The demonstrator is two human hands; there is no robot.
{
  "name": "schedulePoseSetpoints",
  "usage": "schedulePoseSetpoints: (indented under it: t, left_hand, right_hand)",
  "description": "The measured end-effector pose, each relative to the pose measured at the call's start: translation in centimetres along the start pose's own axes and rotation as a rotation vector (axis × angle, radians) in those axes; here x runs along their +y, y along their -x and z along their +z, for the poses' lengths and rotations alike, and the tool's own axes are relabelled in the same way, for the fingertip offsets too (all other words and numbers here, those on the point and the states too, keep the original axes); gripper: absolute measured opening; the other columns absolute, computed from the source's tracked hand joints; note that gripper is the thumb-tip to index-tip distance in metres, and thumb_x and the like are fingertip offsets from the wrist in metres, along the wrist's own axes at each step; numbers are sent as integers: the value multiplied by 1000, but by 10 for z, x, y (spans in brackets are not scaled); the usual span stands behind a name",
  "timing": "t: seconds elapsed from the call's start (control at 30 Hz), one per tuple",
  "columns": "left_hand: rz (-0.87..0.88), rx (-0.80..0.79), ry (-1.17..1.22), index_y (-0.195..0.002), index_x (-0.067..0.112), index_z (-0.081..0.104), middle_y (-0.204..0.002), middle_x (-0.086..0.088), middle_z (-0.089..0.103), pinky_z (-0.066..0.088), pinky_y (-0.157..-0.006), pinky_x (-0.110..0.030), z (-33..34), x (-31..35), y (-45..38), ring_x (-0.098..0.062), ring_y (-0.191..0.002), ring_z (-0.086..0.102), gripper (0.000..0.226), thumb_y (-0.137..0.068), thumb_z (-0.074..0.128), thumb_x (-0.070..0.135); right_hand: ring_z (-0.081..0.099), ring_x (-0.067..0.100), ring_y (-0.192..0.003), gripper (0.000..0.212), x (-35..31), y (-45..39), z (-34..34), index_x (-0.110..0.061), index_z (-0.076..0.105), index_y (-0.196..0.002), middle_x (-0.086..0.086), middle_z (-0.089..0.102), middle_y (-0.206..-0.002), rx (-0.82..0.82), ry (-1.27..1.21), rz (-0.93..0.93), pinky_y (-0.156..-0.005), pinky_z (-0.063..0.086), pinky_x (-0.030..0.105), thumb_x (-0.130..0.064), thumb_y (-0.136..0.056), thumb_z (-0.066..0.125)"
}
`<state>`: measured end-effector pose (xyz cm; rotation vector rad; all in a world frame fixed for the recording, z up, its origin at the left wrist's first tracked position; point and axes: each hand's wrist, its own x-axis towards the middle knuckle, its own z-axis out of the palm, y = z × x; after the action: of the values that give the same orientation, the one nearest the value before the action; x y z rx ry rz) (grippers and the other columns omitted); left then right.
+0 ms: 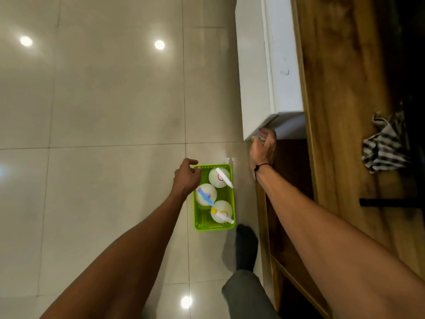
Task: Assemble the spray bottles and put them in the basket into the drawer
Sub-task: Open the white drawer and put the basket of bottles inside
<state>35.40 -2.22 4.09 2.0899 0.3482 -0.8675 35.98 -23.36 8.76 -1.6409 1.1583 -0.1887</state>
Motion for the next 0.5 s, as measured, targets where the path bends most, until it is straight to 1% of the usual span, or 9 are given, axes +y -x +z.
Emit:
schedulePoseSetpoints:
  t: [0.03,0.13,0.17,0.2,0.23,0.3,0.37,0.43,0.5]
  left_hand:
    - [19,2,9,-136,16,61,-100,-4,70,53,-94,-36,0,8,-2,-28,-105,70,34,-103,58,28]
    - [70,-14,51,-136,18,61,-110,-8,71,50,-78,-28,-2,29,-6,-15,-92,66,34,-104,58,29]
    - [84,-25,68,-136,19,61,-114,-10,72,48,-72,-25,-2,36,-7,-11,-89,65,33,-105,57,30]
    - [99,-37,87,-137,20,61,-117,-10,72,47,-69,-23,-1,43,-7,-12,-90,64,34,-106,56,32]
    - [116,-49,111,-138,21,61,-120,-11,72,49,-71,-24,-1,52,-7,-14,-95,65,35,-107,54,34]
    - [151,-83,179,-141,20,59,-126,-13,70,56,-87,-33,1,72,-7,-20,-110,65,37,-109,50,37]
    - [179,-117,246,-144,18,57,-132,-13,66,55,-104,-45,3,96,-7,-24,-124,62,40,-111,46,38]
    - [187,-151,302,-145,18,54,-137,-12,62,54,-106,-50,4,121,-8,-25,-130,59,43,-112,42,42]
    - [175,-184,338,-147,20,52,-139,-8,59,54,-105,-48,2,143,-10,-22,-129,57,47,-112,38,48]
  right_hand:
    - [62,30,-123,42,-5,-1,0,-3,58,-136,14,63,-137,41,6,-12,-77,42,10,1,-95,54]
    - [59,32,-125,51,-13,-2,2,-5,50,-145,15,58,-140,-20,25,-26,-102,51,38,3,-94,51]
    - [58,32,-126,54,-15,-1,2,-7,47,-148,14,56,-143,-42,43,-17,-104,51,40,3,-94,50]
    - [57,31,-127,57,-17,0,1,-9,45,-150,13,55,-146,-58,69,-11,-101,51,38,2,-95,50]
    - [58,29,-123,59,-18,2,-1,-13,44,-152,12,56,-147,-72,94,-7,-95,50,35,1,-95,50]
    - [60,27,-111,61,-21,4,-3,-19,43,-153,10,59,-142,-109,125,-5,-87,50,34,-1,-94,49]
    - [60,29,-114,62,-23,5,-4,-21,43,-152,10,59,-143,-180,153,1,-93,55,41,-1,-94,46]
    - [60,34,-122,61,-25,8,-3,-21,44,-149,10,59,-143,-251,173,13,-100,55,50,-1,-92,46]
    - [60,33,-126,60,-27,12,0,-21,47,-148,7,60,-144,-297,174,15,-104,54,51,-1,-91,46]
